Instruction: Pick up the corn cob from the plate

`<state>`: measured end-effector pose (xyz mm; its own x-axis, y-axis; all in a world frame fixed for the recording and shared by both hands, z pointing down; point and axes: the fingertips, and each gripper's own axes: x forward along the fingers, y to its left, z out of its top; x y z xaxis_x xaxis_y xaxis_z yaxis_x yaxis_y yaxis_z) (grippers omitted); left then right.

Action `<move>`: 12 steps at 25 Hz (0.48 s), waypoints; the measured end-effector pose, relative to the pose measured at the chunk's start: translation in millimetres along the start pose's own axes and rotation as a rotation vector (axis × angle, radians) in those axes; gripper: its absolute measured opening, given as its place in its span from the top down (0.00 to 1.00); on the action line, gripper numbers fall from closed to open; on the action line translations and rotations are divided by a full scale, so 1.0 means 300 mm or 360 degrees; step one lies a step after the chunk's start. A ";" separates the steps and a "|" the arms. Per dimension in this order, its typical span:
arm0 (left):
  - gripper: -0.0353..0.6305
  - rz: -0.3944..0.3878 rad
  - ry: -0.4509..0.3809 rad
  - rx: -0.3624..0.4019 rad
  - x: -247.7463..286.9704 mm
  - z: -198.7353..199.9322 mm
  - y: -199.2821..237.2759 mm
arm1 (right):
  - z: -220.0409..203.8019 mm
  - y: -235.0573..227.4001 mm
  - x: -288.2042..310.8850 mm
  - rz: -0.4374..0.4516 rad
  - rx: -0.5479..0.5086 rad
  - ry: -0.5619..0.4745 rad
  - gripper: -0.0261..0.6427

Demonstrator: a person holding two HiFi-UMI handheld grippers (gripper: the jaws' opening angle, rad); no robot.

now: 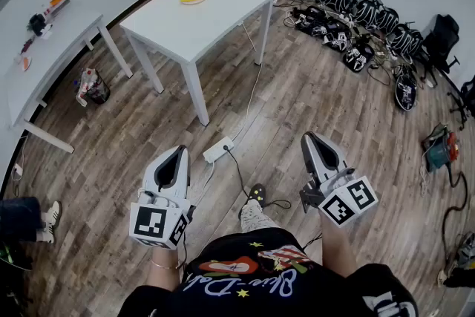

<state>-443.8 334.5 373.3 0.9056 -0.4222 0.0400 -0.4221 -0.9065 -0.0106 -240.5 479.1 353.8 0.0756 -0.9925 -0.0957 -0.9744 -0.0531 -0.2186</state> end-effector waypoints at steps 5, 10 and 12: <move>0.95 0.0009 0.0012 0.0002 0.366 0.073 0.016 | 0.110 -0.267 0.206 0.0061 0.0057 -0.0055 0.94; 0.95 0.0008 -0.0044 0.0009 0.651 0.141 -0.020 | 0.166 -0.429 0.393 0.0254 0.0059 -0.0108 0.94; 0.95 0.0008 -0.0022 0.0005 0.725 0.143 -0.036 | 0.172 -0.485 0.447 0.0296 0.0079 -0.0104 0.94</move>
<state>-240.5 252.1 339.2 0.9038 -0.4270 0.0264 -0.4268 -0.9042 -0.0139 -77.5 359.5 322.6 -0.0897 -0.9754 -0.2014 -0.9614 0.1376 -0.2384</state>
